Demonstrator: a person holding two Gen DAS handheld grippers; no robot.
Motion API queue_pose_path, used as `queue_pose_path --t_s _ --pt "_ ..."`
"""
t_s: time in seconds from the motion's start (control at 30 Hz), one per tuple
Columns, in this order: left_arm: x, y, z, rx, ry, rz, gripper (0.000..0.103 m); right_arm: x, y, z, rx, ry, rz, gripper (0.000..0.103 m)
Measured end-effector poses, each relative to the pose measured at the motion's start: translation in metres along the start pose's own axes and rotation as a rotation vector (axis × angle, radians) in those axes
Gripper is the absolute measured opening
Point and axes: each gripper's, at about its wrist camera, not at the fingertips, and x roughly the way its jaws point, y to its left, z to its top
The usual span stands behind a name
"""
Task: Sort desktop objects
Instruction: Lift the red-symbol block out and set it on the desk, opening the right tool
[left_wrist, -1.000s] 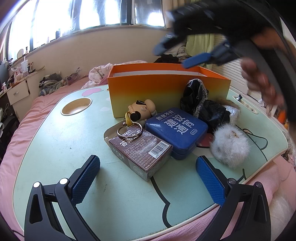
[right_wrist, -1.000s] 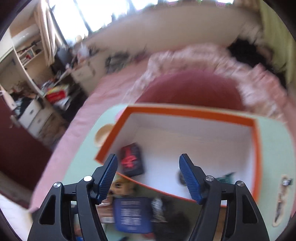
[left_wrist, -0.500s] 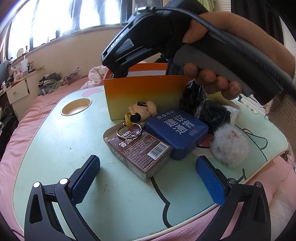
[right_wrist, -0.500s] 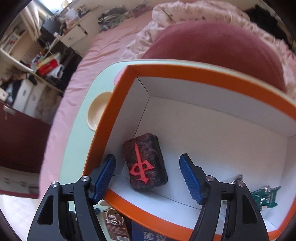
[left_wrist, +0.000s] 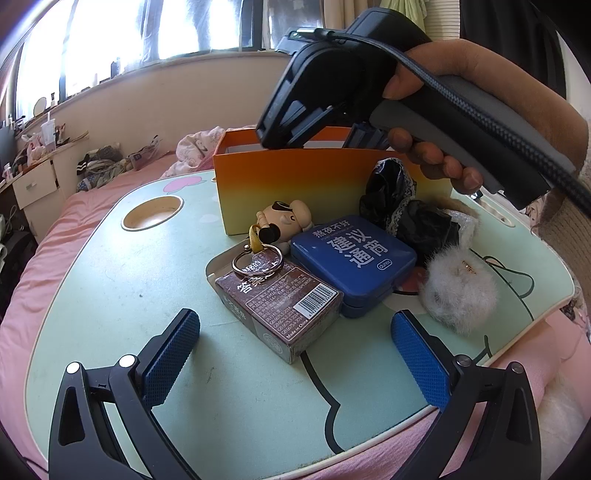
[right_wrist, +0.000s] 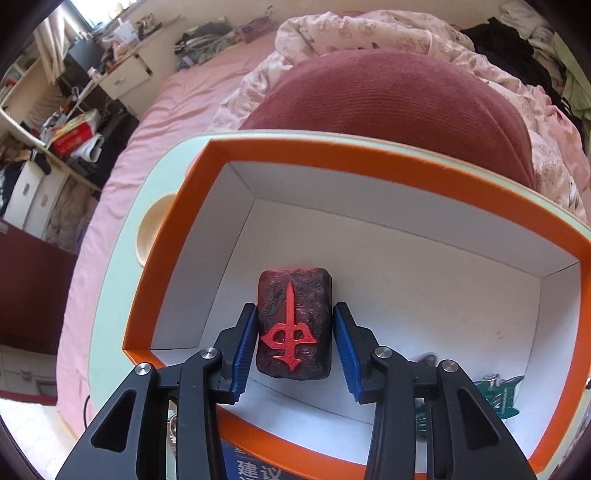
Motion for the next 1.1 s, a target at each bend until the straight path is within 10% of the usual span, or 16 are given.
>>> queue_pose_path --t_s 0.33,0.6,0.77,0.97,1.03,1.1 --pt "0.000 0.000 0.000 0.001 -0.001 0.000 0.103 -0.057 -0.018 0.005 0.060 -0.155 0.104 0.038" --pt "0.000 0.000 -0.001 0.000 -0.002 0.000 0.103 -0.135 -0.019 -0.095 -0.067 -0.386 0.147 0.039" --pt "0.000 0.000 -0.001 0.000 -0.001 0.002 0.103 -0.113 -0.038 -0.179 -0.081 -0.353 0.102 0.039" --pt "0.000 0.003 -0.001 0.000 -0.002 0.000 0.103 -0.075 -0.037 -0.187 -0.082 -0.346 0.050 0.039" --pt "0.000 0.003 -0.001 0.000 -0.002 0.001 0.103 -0.087 -0.034 -0.192 -0.090 -0.458 0.041 0.055" --pt "0.000 0.003 -0.001 0.000 -0.002 0.001 0.103 -0.104 -0.034 -0.214 -0.104 -0.610 0.013 0.094"
